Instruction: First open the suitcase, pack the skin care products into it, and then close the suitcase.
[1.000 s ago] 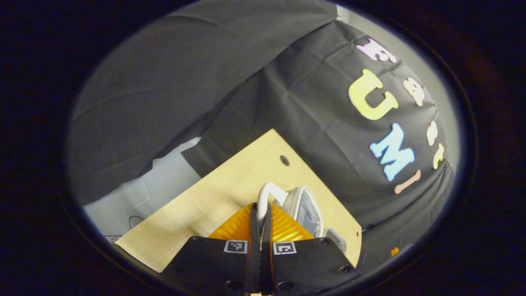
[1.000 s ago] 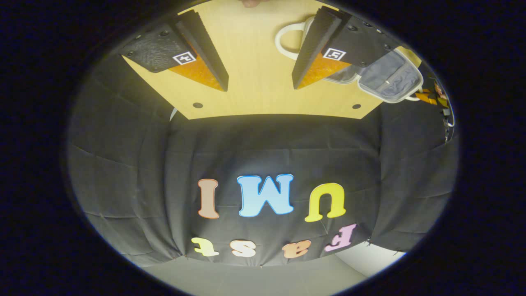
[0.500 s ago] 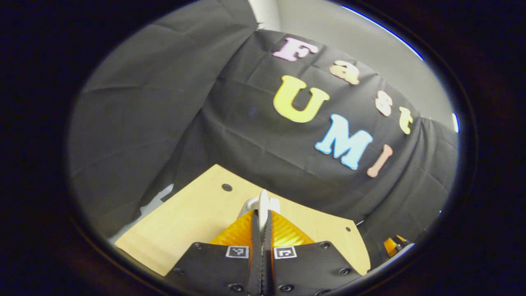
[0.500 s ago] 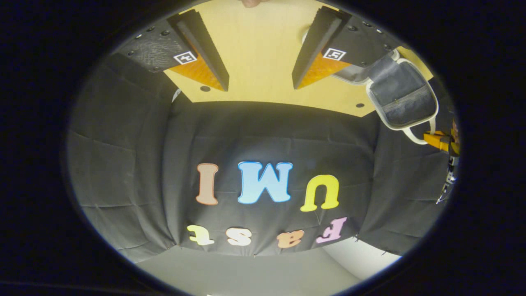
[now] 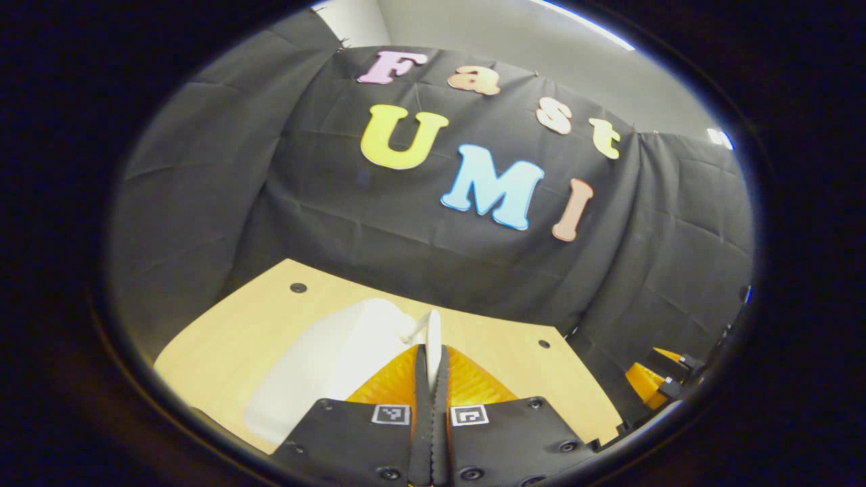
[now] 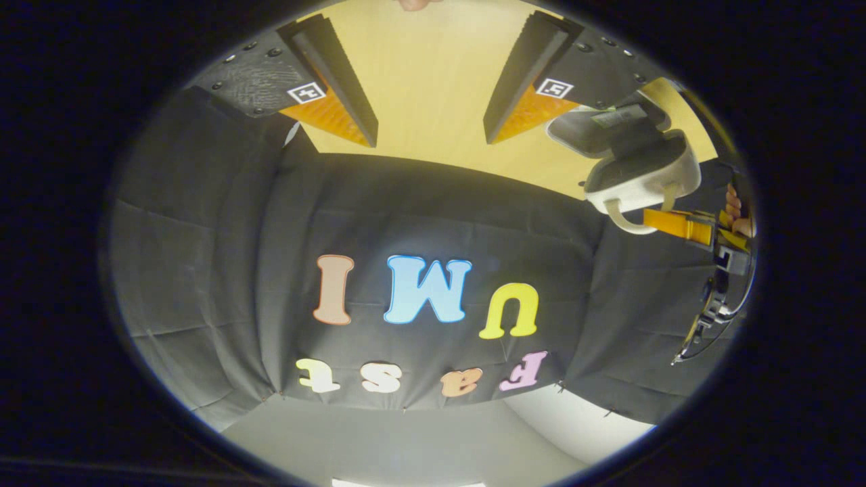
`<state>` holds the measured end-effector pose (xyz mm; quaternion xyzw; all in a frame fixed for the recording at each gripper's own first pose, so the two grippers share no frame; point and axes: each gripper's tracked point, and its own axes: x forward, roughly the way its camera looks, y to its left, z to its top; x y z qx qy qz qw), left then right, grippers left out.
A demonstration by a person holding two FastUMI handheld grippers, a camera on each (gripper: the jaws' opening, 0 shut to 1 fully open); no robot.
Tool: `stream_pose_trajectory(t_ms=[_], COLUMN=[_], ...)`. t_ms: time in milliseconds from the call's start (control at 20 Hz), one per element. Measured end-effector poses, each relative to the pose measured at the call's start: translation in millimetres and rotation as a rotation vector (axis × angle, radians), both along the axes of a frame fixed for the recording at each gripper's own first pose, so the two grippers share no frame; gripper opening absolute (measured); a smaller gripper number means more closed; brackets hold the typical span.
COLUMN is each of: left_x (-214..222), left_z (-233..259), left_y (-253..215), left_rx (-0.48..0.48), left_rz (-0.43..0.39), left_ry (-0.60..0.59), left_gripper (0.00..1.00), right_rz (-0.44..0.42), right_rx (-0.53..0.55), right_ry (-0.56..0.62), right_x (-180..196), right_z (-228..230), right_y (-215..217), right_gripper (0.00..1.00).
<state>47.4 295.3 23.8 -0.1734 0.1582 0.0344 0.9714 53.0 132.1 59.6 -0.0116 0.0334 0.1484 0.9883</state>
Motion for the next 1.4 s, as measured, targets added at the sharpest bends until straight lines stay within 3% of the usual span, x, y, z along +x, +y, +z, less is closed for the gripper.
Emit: stream_pose_trajectory(t_ms=[250, 450, 650, 850, 900, 1050, 1100, 1200, 1250, 1300, 1400], left_x=[15, 24, 26, 26, 26, 25, 24, 19, 17, 14, 3], left_z=[-69, -121, -169, -179, -176, -137, -117, -66, -36, -7, 49], left_y=[-77, -106, -127, -143, -145, -138, -133, -123, -116, -107, -88], left_rx=[0.058, 0.05, 0.107, 0.18, 0.178, 0.195, 0.199, 0.199, 0.203, 0.221, 0.285], left_rz=[-0.077, -0.107, -0.162, -0.224, -0.231, -0.209, -0.191, -0.152, -0.131, -0.104, -0.046], left_ry=[0.083, 0.139, 0.209, 0.215, 0.206, 0.137, 0.103, 0.017, -0.033, -0.079, -0.176], left_gripper=[0.08, 0.08, 0.11, 0.17, 0.24, 0.35, 0.53, 0.59, 0.66, 0.84, 0.85], right_rz=[-0.016, -0.041, -0.065, -0.067, -0.071, -0.075, -0.074, -0.075, -0.077, -0.081, -0.086], right_rx=[0.005, 0.012, -0.02, -0.006, -0.009, -0.012, -0.007, 0.009, 0.022, 0.035, 0.062], right_ry=[0.035, 0.099, 0.083, 0.099, 0.098, 0.077, 0.066, 0.036, 0.018, -0.002, -0.032], right_x=[-5, -5, -5, -11, -13, -20, -21, -24, -25, -27, -31], right_z=[-17, -34, -30, -27, -25, -13, -9, 4, 11, 19, 31], right_y=[-32, -38, -42, -33, -33, -31, -29, -26, -24, -22, -17], right_gripper=[0.95, 0.95, 0.95, 0.95, 0.95, 0.95, 0.95, 0.95, 0.95, 0.95, 0.95])
